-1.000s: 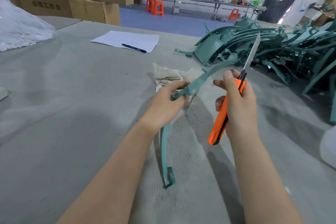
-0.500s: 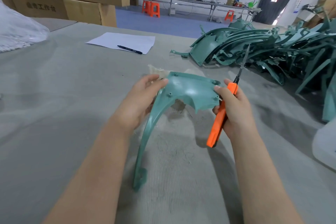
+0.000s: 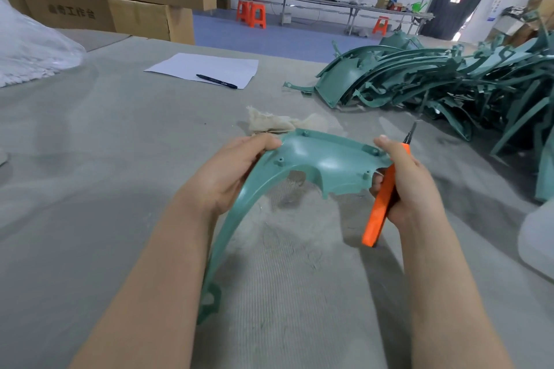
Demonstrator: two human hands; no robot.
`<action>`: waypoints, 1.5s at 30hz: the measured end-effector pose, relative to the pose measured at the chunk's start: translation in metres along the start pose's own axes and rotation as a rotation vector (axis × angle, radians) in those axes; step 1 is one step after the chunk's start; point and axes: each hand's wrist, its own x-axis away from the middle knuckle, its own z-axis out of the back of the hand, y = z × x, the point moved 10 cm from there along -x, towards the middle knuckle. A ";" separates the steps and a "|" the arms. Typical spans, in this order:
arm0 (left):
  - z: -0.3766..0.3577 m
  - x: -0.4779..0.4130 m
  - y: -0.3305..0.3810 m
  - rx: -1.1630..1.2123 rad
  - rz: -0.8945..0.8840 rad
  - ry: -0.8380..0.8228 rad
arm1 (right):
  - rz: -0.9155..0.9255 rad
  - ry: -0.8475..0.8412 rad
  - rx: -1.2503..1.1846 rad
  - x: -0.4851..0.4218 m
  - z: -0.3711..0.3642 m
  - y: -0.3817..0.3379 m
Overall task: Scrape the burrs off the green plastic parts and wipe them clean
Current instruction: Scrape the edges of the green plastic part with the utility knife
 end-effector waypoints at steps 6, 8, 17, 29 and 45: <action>-0.009 -0.004 -0.001 0.176 0.025 -0.192 | -0.095 -0.075 -0.165 -0.002 -0.004 0.008; -0.004 -0.006 -0.001 0.203 0.023 -0.207 | -0.096 0.014 -0.369 -0.004 0.005 0.007; 0.009 -0.015 -0.013 -0.142 0.005 0.006 | -0.125 0.007 -0.640 -0.004 0.000 0.013; -0.010 -0.014 -0.018 0.498 -0.119 0.235 | 0.198 -0.295 0.192 0.048 -0.098 0.025; 0.007 -0.012 -0.005 0.360 -0.078 0.078 | 0.471 0.010 0.526 0.019 -0.035 -0.020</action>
